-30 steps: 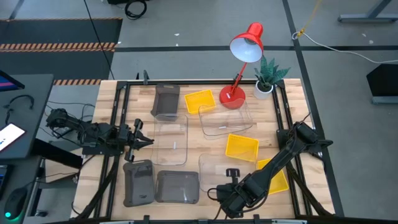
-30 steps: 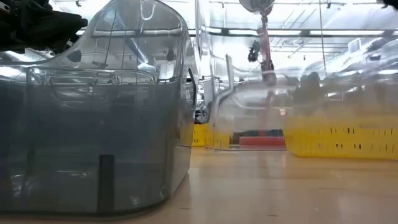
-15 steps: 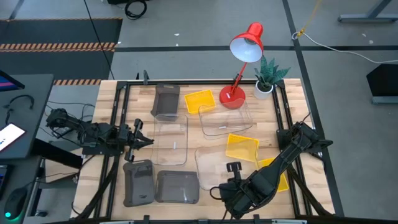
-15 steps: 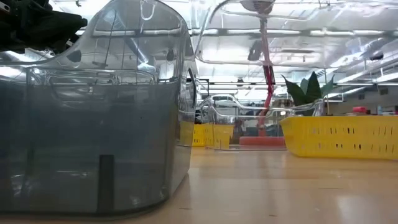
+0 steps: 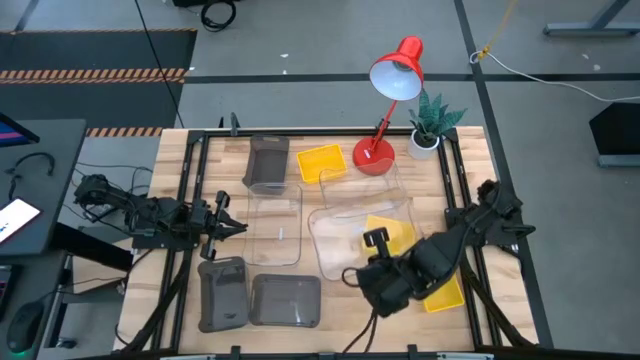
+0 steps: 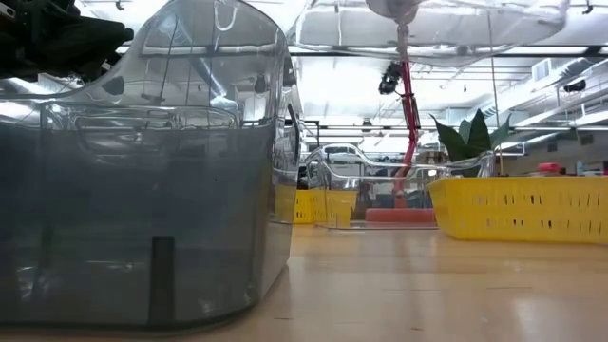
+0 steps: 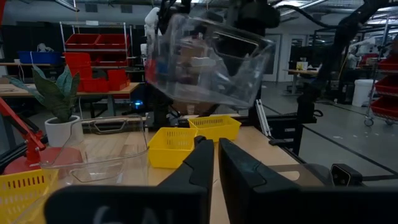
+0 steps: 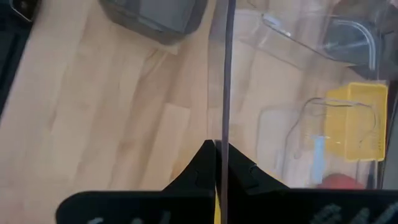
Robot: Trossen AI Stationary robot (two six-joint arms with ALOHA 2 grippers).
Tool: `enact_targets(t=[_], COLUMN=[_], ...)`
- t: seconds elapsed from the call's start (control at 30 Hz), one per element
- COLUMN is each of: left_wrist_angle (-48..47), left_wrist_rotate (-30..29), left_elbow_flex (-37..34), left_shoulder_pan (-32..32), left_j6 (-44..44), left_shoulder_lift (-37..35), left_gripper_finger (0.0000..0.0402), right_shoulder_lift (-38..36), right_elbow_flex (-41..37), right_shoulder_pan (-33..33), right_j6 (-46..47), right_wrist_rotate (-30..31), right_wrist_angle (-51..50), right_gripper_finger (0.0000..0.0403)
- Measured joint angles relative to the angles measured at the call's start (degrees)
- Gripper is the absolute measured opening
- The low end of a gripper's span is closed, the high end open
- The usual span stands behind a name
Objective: Stack baskets by color
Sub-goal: Stack the bottom transparent bin on the top transparent bin
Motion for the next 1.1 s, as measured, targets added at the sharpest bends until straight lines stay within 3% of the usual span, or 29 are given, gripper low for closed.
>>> enact_targets(t=[0.27,0.73,1.1], left_wrist_angle=[0.0,0.0,0.0], left_wrist_rotate=[0.0,0.0,0.0], left_elbow_flex=[0.0,0.0,0.0], left_shoulder_pan=[0.0,0.0,0.0], left_j6=[0.0,0.0,0.0], left_shoulder_lift=[0.0,0.0,0.0], left_gripper_finger=[0.0036,0.0029,0.0033], right_shoulder_lift=[-5.7,-21.6,-23.7], right_elbow_flex=[-8.4,-34.0,-41.1], right_shoulder_pan=[-6.3,-20.7,-31.7], right_j6=[-6.6,-20.9,-30.7], right_wrist_rotate=[-3.9,-5.5,-10.3], right_wrist_angle=[5.0,17.3,26.9], right_gripper_finger=[0.0003,0.0003,0.0003])
